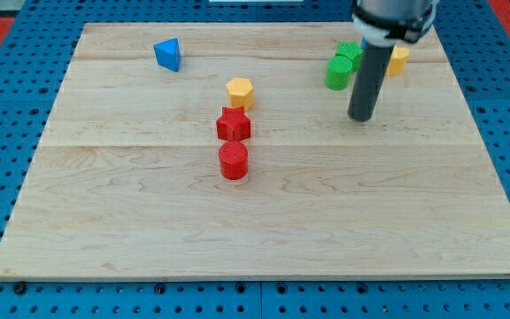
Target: Place the green circle to the top of the yellow hexagon
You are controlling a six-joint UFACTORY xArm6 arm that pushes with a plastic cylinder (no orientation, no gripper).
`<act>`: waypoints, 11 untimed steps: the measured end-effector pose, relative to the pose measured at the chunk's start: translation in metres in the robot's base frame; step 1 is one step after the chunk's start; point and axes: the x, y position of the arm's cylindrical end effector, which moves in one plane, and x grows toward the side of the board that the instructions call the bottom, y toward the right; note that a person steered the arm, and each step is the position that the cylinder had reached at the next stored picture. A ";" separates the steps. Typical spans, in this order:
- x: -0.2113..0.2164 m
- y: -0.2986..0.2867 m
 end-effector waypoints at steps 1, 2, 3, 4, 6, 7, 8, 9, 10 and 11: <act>-0.037 0.009; -0.065 0.008; -0.066 -0.043; -0.066 -0.085; -0.042 -0.074; -0.034 -0.077; -0.040 -0.083; -0.046 -0.102; -0.046 -0.116; -0.049 -0.123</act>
